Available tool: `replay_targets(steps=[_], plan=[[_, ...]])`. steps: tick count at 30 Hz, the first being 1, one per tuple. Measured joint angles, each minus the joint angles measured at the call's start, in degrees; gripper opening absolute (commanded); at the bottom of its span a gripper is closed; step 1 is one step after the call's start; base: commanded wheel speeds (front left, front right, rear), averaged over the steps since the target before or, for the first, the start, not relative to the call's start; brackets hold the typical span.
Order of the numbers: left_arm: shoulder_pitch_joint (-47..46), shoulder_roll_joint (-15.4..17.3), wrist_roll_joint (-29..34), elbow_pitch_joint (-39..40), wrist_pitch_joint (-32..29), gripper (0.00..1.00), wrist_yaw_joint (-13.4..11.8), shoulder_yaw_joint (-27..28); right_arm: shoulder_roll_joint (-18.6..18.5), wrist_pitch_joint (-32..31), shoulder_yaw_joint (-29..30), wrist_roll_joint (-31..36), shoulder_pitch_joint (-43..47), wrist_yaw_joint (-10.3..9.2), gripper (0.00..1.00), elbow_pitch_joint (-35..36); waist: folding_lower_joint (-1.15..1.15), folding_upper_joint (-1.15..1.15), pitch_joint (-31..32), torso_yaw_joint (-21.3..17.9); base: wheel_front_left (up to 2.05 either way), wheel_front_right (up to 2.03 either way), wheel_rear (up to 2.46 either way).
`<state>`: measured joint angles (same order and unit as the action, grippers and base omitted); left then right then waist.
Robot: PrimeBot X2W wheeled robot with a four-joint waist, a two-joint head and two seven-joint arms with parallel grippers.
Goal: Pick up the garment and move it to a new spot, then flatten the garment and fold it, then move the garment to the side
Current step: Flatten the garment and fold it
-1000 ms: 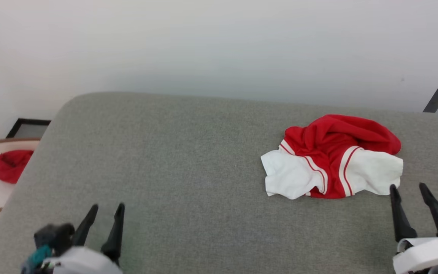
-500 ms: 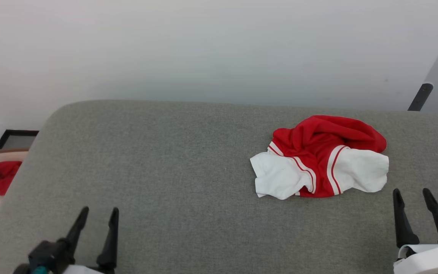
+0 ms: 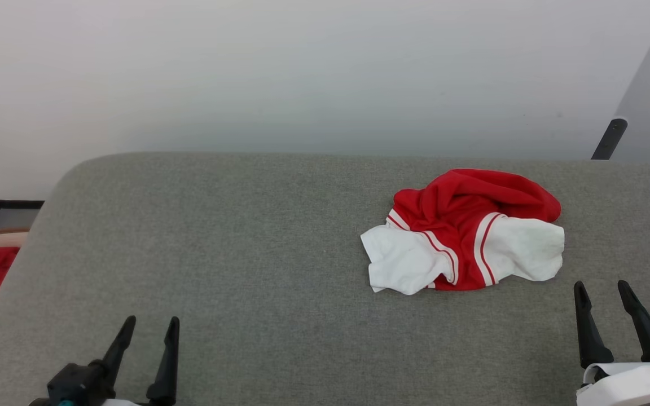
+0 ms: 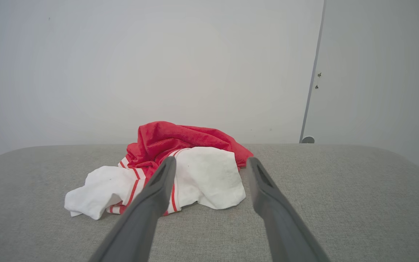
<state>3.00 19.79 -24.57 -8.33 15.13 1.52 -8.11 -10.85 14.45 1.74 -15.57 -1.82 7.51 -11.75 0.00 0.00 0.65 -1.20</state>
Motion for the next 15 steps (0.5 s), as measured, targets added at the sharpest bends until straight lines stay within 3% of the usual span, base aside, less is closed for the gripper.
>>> replay_targets(steps=[10, 15], plan=[[-0.9, -0.4, 0.5, -1.5, -0.7, 1.0, 1.6, -0.7, 0.9, 0.2, -0.7, 0.1, -0.3, 0.0, 1.0, -0.3, 0.0, 0.0, -0.1, -0.3, 0.0, 0.0, 0.0], [-12.4, 1.2, 0.4, -2.0, -5.9, 1.0, 4.0, -3.7, 1.5, 0.2, -0.8, 0.1, -0.8, 0.0, 1.0, -0.5, 0.0, 0.0, -0.6, 0.0, 0.0, 0.0, 0.0]])
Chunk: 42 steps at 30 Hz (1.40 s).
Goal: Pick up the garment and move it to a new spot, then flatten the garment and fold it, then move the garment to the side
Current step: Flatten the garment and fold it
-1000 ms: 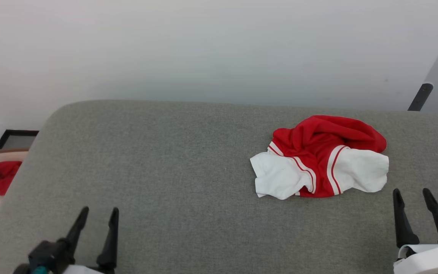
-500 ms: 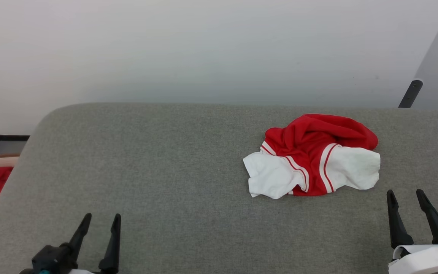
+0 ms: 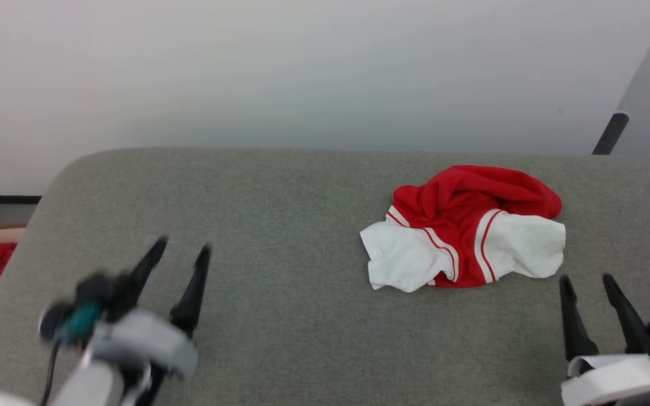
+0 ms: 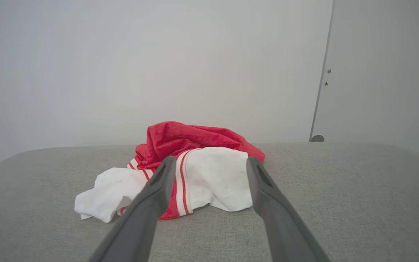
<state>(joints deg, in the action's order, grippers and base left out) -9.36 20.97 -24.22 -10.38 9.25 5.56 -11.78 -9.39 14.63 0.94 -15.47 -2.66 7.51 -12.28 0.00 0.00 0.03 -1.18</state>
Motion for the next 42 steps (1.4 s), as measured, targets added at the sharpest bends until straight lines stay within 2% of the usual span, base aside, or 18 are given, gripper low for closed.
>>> replay_targets(steps=[6, 9, 12, 16, 19, 22, 27, 34, 35, 36, 37, 38, 39, 40, 42], plan=[[-16.9, 2.3, -1.1, -4.8, -11.2, 1.0, 1.6, -7.2, 1.0, 0.2, -1.4, -0.2, -4.0, 0.0, 1.0, 0.4, 0.0, 0.0, -1.9, -1.4, 0.0, 0.0, 0.0], [-24.1, 1.8, -6.7, -8.6, -19.4, 1.0, 1.8, -12.5, 1.3, 0.3, -1.5, -0.6, -5.1, 0.0, 1.0, -0.2, 0.0, 0.0, -3.8, -2.6, 0.0, 0.0, 0.0], [-29.9, 1.3, -16.3, -12.1, -28.5, 1.0, 1.8, -17.5, 2.1, 0.3, -1.9, -0.7, -6.5, 0.0, 1.0, -0.5, 0.0, 0.0, -5.8, -4.2, 0.0, 0.0, 0.0], [-36.8, 3.3, -25.0, -16.0, -38.1, 1.0, 1.8, -22.5, 3.1, 0.3, -2.6, -1.2, -9.4, 0.0, 1.0, 0.2, 0.0, 0.0, -8.6, -6.7, 0.0, 0.0, 0.0], [-40.5, 3.6, -30.1, -18.6, -43.8, 1.0, 1.8, -25.6, 3.7, 0.3, -2.6, -1.5, -10.6, 0.0, 1.0, 0.5, 0.0, 0.0, -10.8, -8.9, 0.0, 0.0, 0.0], [-43.5, 4.2, -33.5, -20.9, -47.3, 1.0, 1.8, -27.6, 4.4, 0.3, -2.7, -1.7, -11.7, 0.0, 1.0, 0.7, 0.0, 0.0, -12.9, -11.2, 0.0, 0.0, 0.0], [-46.2, 4.6, -36.5, -25.3, -49.6, 1.0, 1.8, -30.4, 5.2, 0.3, -2.7, -2.1, -12.4, 0.0, 1.0, 0.8, 0.0, 0.0, -16.3, -15.0, 0.0, 0.0, 0.0], [-47.1, 4.5, -44.1, -28.9, -52.6, 1.0, 1.9, -30.4, 6.0, 0.4, -2.4, -2.3, -12.6, 0.0, 1.0, 0.8, 0.0, 0.0, -20.0, -18.8, 0.0, 0.0, 0.0], [-47.2, 4.5, -44.9, -28.9, -52.7, 0.97, 1.9, -30.4, 6.0, 0.3, -2.3, -2.3, -12.6, 0.0, 1.0, 0.7, 0.0, 0.0, -20.5, -19.1, 0.0, 0.0, 0.0], [-47.5, 4.6, -45.3, -28.7, -52.8, 0.83, 1.9, -30.4, 6.0, 0.3, -2.3, -2.3, -12.7, 0.0, 1.0, 0.7, 0.0, 0.0, -20.8, -19.3, 0.0, 0.0, 0.0], [-47.8, 4.5, -45.6, -28.6, -52.8, 0.54, 1.9, -30.7, 6.1, 0.3, -2.3, -2.2, -13.0, 0.0, 1.0, 0.7, 0.0, 0.0, -21.1, -19.5, 0.0, 0.0, 0.0], [-48.0, 4.5, -46.1, -28.3, -52.9, 0.33, 1.9, -31.0, 6.1, 0.4, -2.3, -2.2, -13.2, 0.0, 1.0, 0.8, 0.0, 0.0, -21.4, -19.6, 0.0, 0.0, 0.0], [-48.0, 4.5, -46.5, -28.1, -52.8, 0.04, 1.9, -31.4, 6.1, 0.3, -2.4, -2.2, -13.3, 0.0, 1.0, 0.8, 0.0, 0.0, -21.5, -19.6, 0.0, 0.0, 0.0], [-48.0, 4.4, -46.8, -27.9, -52.5, 0.0, 1.9, -31.6, 6.1, 0.3, -2.5, -2.1, -13.4, 0.0, 1.0, 0.8, 0.0, 0.0, -21.6, -19.5, 0.0, 0.0, 0.0], [-47.9, 4.2, -47.7, -27.9, -52.3, 0.0, 1.9, -32.2, 6.2, 0.3, -2.7, -2.0, -13.7, 0.0, 1.0, 0.8, 0.0, 0.0, -21.6, -19.1, 0.0, 0.0, 0.0]])
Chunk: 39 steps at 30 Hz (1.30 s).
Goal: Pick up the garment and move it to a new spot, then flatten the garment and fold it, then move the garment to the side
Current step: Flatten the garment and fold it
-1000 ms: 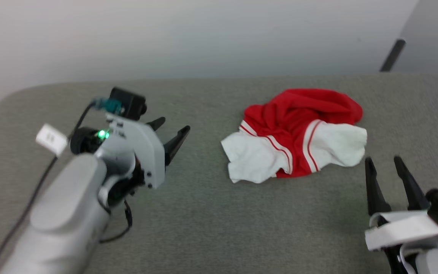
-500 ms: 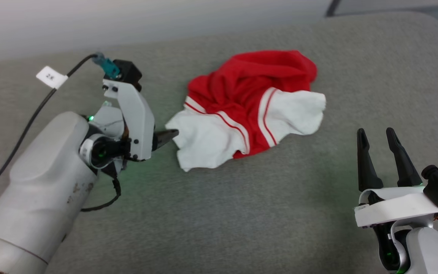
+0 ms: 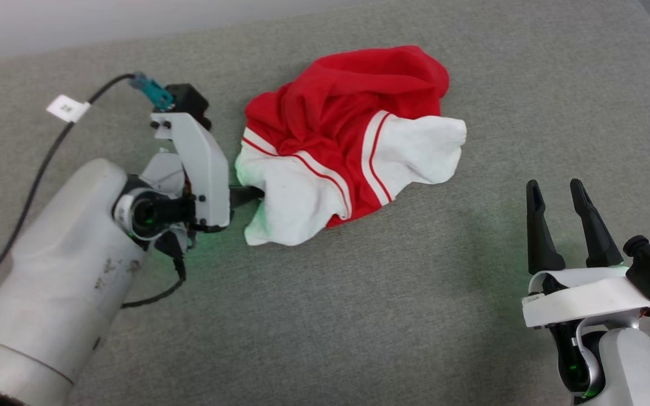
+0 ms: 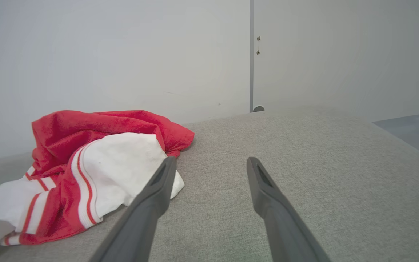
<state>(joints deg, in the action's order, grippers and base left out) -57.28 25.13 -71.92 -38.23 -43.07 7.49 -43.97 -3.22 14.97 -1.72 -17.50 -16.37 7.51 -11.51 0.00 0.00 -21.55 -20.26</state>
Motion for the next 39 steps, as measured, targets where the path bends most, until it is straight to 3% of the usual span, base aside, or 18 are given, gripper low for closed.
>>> replay_targets(steps=[7, 22, 28, 30, 31, 32, 39], plan=[[0.0, 0.7, -0.7, 0.8, 2.8, 0.0, 0.0, -2.2, -0.1, 0.0, 0.2, 0.5, -0.1, 0.0, 1.0, -0.1, 0.0, 0.0, 1.1, 2.3, 0.0, 0.0, 0.0], [-0.9, 10.9, -0.5, 1.9, 3.8, 0.0, 0.0, -6.4, -1.6, 0.0, -0.1, 0.8, 1.4, 0.0, 1.0, -0.6, 0.0, 0.0, 5.1, 8.0, 0.0, 0.0, 0.0], [-1.3, 10.9, 2.3, 1.8, 5.8, 0.0, 0.0, -9.9, -2.4, 0.0, -1.0, 0.9, 1.5, 0.0, 1.0, -1.1, 0.0, 0.0, 5.3, 8.7, 0.0, 0.0, 0.0], [-1.3, 10.4, 3.3, 1.1, 7.5, 0.4, 0.0, -10.9, -2.9, 0.0, -1.6, 0.9, 1.5, 0.0, 1.0, -1.2, 0.0, 0.0, 5.3, 8.8, 0.0, 0.0, 0.0], [-1.3, 10.1, 3.6, 0.8, 8.5, 0.84, 0.0, -11.2, -3.2, 0.0, -2.0, 1.0, 1.4, 0.0, 1.0, -1.4, 0.0, 0.0, 5.4, 8.9, 0.0, 0.0, 0.0], [-1.3, 10.0, 4.0, 0.5, 9.4, 1.0, 0.0, -11.5, -3.6, 0.0, -2.4, 1.0, 1.3, 0.0, 1.0, -1.5, 0.0, 0.0, 5.5, 9.0, 0.0, 0.0, 0.0], [-0.7, 10.6, 5.7, 0.8, 18.8, 1.0, 0.0, -13.6, -8.9, 0.0, -8.3, 0.9, -0.5, 0.0, 1.0, -4.4, 0.0, 0.0, 6.8, 10.6, 0.0, 0.0, 0.0]])
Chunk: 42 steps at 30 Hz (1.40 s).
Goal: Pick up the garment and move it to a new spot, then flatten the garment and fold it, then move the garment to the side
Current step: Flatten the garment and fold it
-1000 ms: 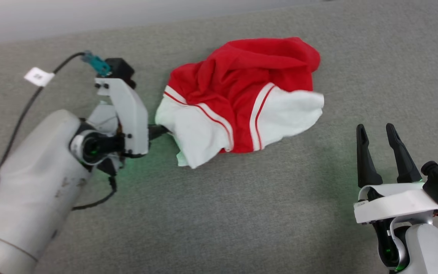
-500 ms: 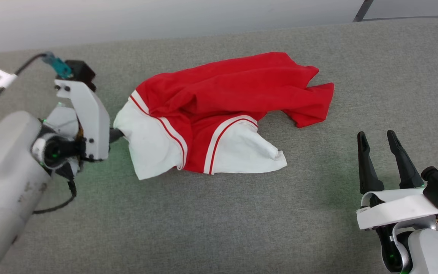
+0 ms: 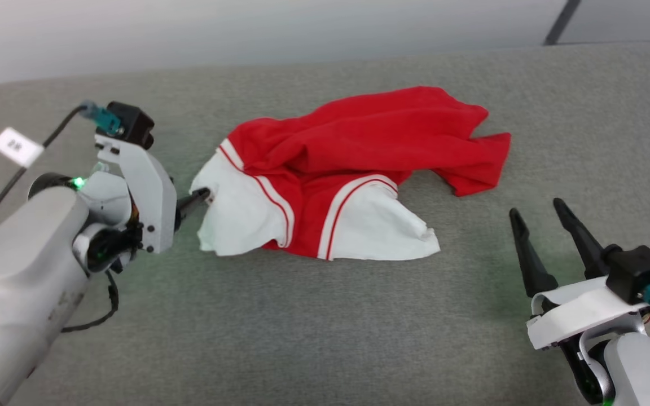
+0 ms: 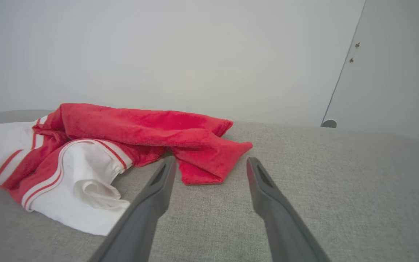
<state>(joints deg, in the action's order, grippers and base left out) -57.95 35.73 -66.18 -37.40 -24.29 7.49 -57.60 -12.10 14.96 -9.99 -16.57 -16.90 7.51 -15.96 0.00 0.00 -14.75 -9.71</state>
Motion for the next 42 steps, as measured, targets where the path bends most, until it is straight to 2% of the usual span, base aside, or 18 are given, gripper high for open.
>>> replay_targets(steps=[4, 9, 15, 17, 20, 22, 25, 30, 37, 42], plan=[[1.3, 0.9, 1.4, 1.5, 8.6, 1.0, 0.0, -0.1, -4.4, -2.2, -5.5, -1.1, -1.7, 0.0, 1.0, -0.2, 0.0, 0.0, 0.9, 1.8, 0.0, 0.0, 0.0], [5.7, 1.4, 3.1, 3.7, 20.8, 1.0, -0.1, 0.9, -11.9, -8.0, -15.1, -4.6, -4.0, 0.0, 1.0, 2.2, 0.0, 0.0, 2.0, 4.5, 0.0, 0.0, 0.0], [14.2, 0.6, 4.6, 9.8, 32.0, 1.0, -4.1, 1.4, -21.3, -15.8, -23.7, -12.2, -6.7, 0.0, 1.0, 6.1, 0.0, 0.0, 3.2, 8.2, 0.0, 0.0, 0.0], [17.0, 0.6, 4.7, 12.6, 34.4, 1.0, -5.8, 1.5, -24.2, -18.1, -25.2, -14.6, -8.3, 0.0, 1.0, 6.7, 0.0, 0.0, 3.5, 9.6, 0.0, 0.0, 0.0], [20.5, 0.9, 4.7, 16.9, 36.3, 1.0, -8.0, 1.9, -26.6, -20.7, -26.5, -19.1, -10.4, 0.0, 1.0, 7.3, 0.0, 0.0, 3.8, 11.7, 0.0, 0.0, 0.0], [22.6, 1.6, 4.7, 19.6, 37.1, 1.0, -9.5, 2.2, -28.8, -22.7, -28.0, -19.4, -12.4, 0.0, 1.0, 7.2, 0.0, 0.0, 3.8, 13.1, 0.0, 0.0, 0.0], [25.0, 2.9, 4.8, 23.3, 37.8, 1.0, -11.6, 2.8, -29.5, -25.7, -29.1, -23.6, -14.6, 0.0, 1.0, 6.2, 0.0, 0.0, 3.7, 15.0, 0.0, 0.0, 0.0], [28.2, 4.6, 4.5, 28.7, 38.5, 1.0, -14.3, 4.6, -30.5, -27.3, -31.6, -25.1, -17.9, 0.0, 1.0, 2.8, 0.0, 0.0, 2.9, 17.4, 0.0, 0.0, 0.0], [31.0, 6.0, 4.0, 33.2, 39.0, 1.0, -16.2, 7.3, -30.2, -28.2, -36.4, -25.3, -19.9, 0.01, 1.0, -2.0, 0.0, 0.0, 0.2, 18.7, 0.0, 0.0, 0.0], [31.8, 5.9, 4.2, 34.6, 39.2, 1.0, -16.6, 8.4, -30.3, -28.9, -40.5, -26.3, -20.2, -0.02, 1.0, -2.5, 0.0, 0.0, -1.0, 19.0, 0.0, 0.0, 0.0]])
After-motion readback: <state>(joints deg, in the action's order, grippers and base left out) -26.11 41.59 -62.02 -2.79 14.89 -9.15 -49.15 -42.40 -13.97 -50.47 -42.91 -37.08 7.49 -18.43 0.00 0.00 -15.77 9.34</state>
